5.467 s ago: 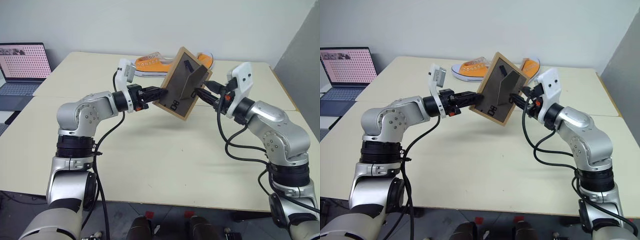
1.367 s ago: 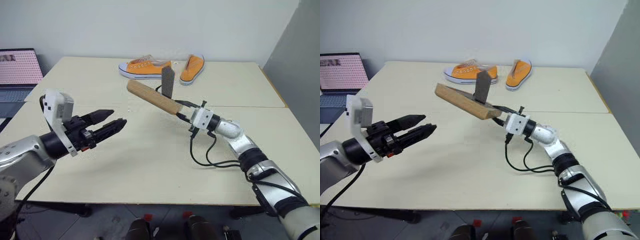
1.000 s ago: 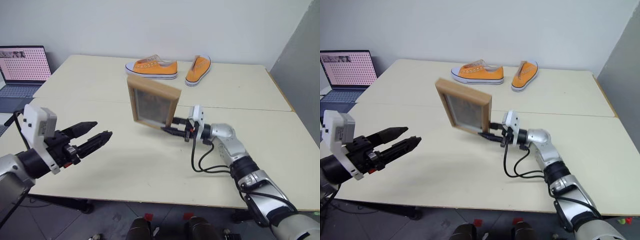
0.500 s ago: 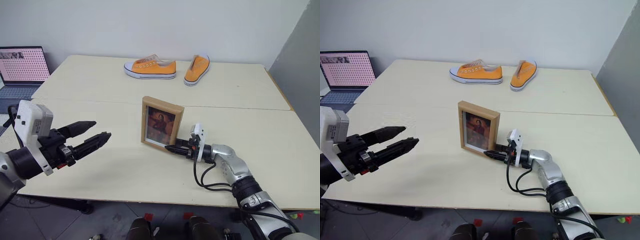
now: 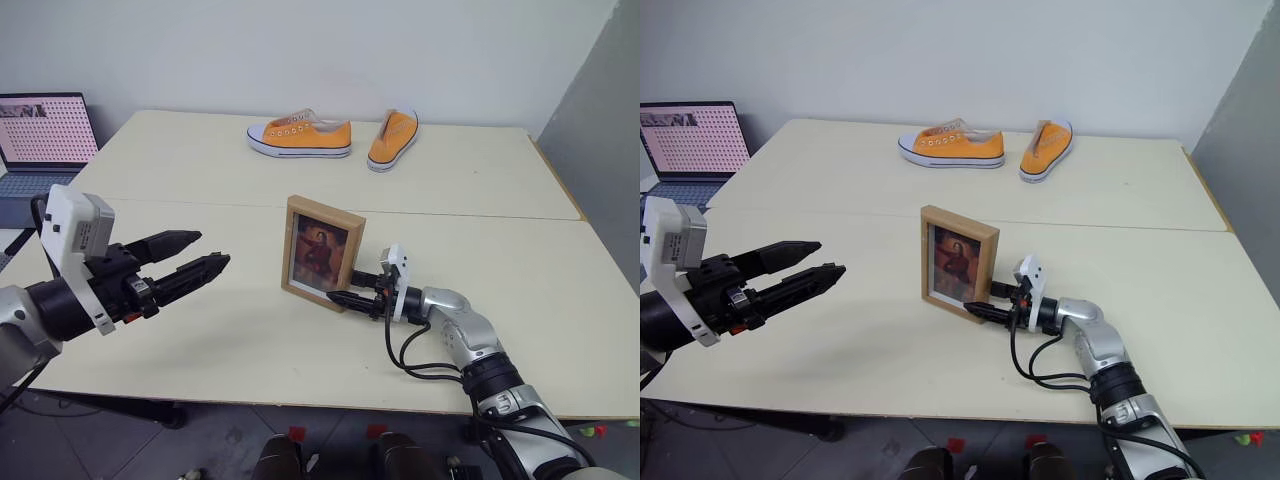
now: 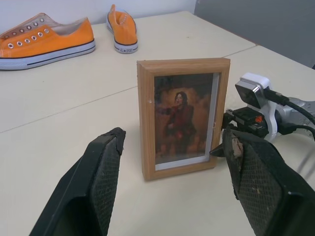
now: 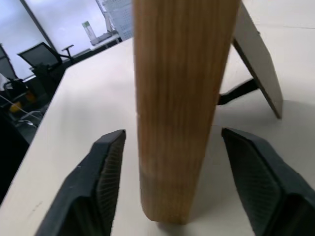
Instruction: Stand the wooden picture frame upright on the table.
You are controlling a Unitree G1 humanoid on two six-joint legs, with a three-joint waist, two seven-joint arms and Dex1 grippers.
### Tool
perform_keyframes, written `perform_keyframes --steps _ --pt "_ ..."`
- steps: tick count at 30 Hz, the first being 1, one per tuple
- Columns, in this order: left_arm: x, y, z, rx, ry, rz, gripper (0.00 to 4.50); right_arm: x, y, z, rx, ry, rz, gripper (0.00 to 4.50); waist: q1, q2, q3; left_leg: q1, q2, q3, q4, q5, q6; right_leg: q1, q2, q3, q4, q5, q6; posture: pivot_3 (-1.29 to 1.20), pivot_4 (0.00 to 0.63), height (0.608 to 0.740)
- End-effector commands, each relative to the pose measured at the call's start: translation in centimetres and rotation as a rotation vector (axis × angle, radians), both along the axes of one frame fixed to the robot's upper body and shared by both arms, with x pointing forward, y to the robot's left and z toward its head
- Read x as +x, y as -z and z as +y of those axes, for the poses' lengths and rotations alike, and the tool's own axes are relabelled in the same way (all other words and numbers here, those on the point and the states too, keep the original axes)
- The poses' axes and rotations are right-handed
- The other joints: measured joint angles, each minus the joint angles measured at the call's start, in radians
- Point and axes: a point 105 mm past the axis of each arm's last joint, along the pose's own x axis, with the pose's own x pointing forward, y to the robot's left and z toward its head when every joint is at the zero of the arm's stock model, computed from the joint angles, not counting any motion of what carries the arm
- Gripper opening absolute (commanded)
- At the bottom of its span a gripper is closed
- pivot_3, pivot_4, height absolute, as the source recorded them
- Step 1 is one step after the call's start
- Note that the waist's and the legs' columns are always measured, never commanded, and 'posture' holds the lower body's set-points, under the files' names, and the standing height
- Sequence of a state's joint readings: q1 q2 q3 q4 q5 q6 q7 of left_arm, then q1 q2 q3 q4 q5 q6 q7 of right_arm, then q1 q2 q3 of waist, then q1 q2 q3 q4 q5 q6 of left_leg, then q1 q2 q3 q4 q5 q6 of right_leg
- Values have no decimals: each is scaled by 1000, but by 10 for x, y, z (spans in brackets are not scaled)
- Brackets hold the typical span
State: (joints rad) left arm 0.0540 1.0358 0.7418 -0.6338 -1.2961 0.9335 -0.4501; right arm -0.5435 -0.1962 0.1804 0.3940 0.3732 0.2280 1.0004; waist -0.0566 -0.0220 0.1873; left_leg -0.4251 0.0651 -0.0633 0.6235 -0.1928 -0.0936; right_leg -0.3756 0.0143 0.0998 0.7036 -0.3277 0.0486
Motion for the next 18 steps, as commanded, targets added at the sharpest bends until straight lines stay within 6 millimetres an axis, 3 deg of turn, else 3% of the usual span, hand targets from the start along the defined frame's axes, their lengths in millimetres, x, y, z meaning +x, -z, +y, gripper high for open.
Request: perform_keyframes --steps 1,5,10,13,18 --pt "-1 -1 -10 -17 40 -11 3389 2 -17 -1 1 5 -89 3439 0 0 0 0 0 0 0 0 0 0 0 0 0 0 0 0 150 740" --pt "1 8 -21 -31 88 8 3389 4 -20 -17 -94 42 -175 3439 3 0 0 0 0 0 0 0 0 0 0 0 0 0 0 0 150 740" --pt "6 12 -25 -43 120 -10 3389 0 -25 -52 -300 98 -354 3439 7 0 0 0 0 0 0 0 0 1 0 0 -2 0 0 0 150 740" --pt "11 14 -27 -56 135 -16 3389 -11 -38 -71 -328 124 -370 3439 9 1 1 0 0 0 0 0 0 1 0 0 -4 0 0 0 150 740" --pt "21 12 -29 -73 156 -34 3389 -32 -68 -83 -320 154 -395 3439 7 1 1 0 0 0 -1 0 0 2 0 1 -4 0 0 0 150 740"
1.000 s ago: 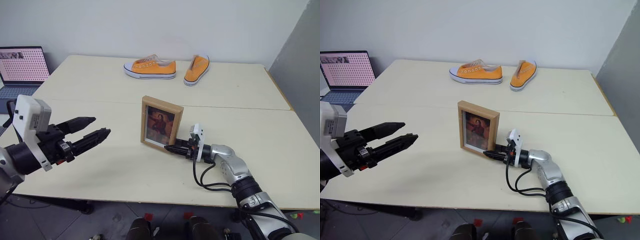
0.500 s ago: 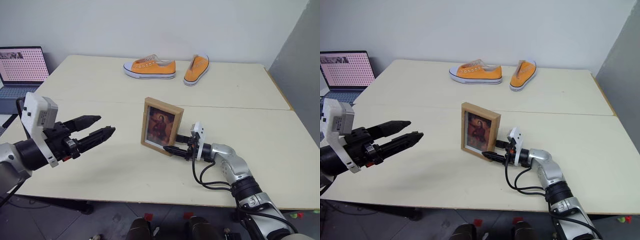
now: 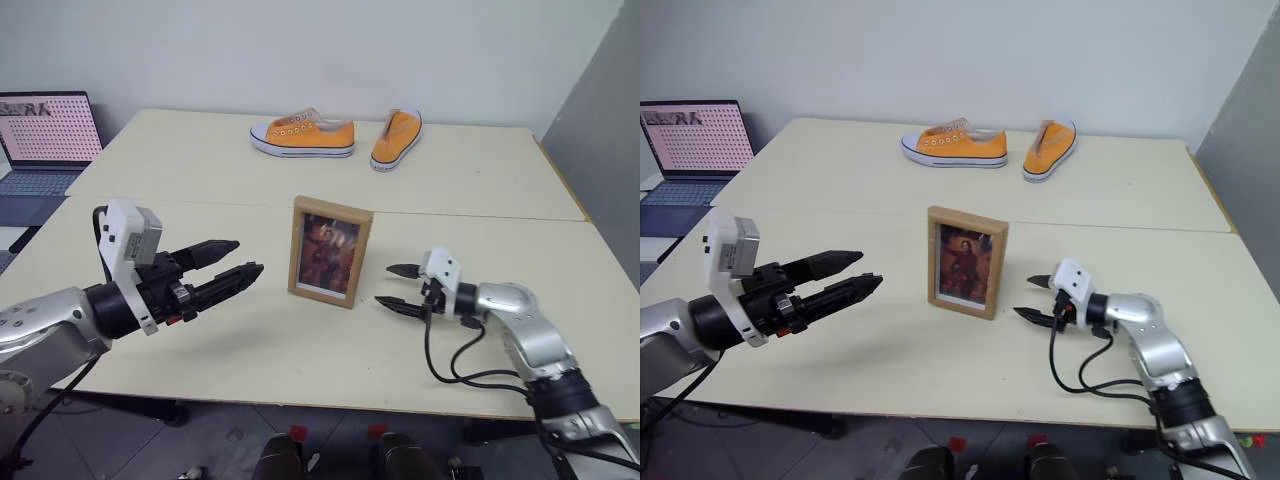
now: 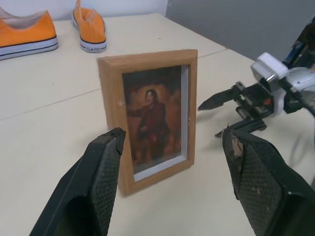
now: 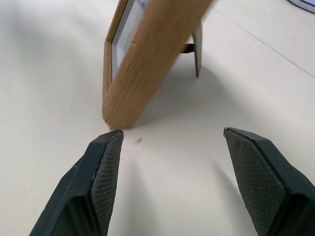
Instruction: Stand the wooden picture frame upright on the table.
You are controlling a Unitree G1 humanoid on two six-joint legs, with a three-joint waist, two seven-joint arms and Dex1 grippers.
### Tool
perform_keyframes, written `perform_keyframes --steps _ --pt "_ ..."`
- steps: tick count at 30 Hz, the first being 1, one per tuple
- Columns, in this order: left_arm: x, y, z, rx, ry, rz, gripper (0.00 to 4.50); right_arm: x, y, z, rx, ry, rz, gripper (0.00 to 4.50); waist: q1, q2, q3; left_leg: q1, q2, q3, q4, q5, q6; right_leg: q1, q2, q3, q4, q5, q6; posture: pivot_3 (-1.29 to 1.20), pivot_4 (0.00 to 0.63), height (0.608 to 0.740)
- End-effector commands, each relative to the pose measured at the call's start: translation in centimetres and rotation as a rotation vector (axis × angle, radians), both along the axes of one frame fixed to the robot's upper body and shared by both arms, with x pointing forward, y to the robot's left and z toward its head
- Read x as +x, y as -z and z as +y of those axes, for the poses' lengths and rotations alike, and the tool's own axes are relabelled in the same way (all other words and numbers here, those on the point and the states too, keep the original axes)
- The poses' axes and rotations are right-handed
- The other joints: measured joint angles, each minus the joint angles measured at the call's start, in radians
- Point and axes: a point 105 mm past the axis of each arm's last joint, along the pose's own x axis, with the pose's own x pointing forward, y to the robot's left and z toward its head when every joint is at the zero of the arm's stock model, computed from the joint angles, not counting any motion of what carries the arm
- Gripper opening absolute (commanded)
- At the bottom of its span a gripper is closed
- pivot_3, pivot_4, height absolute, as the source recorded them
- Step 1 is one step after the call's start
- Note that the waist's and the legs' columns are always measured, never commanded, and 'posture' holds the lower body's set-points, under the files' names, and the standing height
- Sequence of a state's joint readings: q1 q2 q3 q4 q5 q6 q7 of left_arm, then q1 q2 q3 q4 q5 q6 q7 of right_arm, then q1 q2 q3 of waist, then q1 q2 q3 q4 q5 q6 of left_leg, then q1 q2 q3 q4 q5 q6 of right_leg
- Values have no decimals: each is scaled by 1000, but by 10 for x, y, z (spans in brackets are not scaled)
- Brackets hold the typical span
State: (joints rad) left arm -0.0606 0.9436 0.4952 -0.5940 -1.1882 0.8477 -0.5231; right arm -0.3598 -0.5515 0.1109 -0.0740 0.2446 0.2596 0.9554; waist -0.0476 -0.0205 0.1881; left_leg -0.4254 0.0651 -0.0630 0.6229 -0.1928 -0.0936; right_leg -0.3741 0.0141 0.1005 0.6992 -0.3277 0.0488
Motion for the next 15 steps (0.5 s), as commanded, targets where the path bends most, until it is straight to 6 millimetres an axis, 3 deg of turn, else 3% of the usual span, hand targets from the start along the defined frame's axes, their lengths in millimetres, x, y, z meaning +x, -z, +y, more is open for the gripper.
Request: perform_keyframes --steps 1,8,15 --pt "6 -7 -2 -4 17 -48 3389 -12 -39 0 46 1 -85 3439 -3 0 0 0 0 0 0 0 0 0 0 0 0 0 0 0 150 740" --pt "13 -7 -3 -7 43 -22 3389 -16 -72 1 107 43 -120 3439 -4 0 0 0 0 0 0 0 0 0 0 0 -1 -1 1 0 150 740" --pt "16 -6 -3 9 25 -13 3389 -14 -69 0 119 70 -98 3439 -4 0 0 -1 0 0 0 0 0 0 0 0 -1 -1 1 0 150 740"
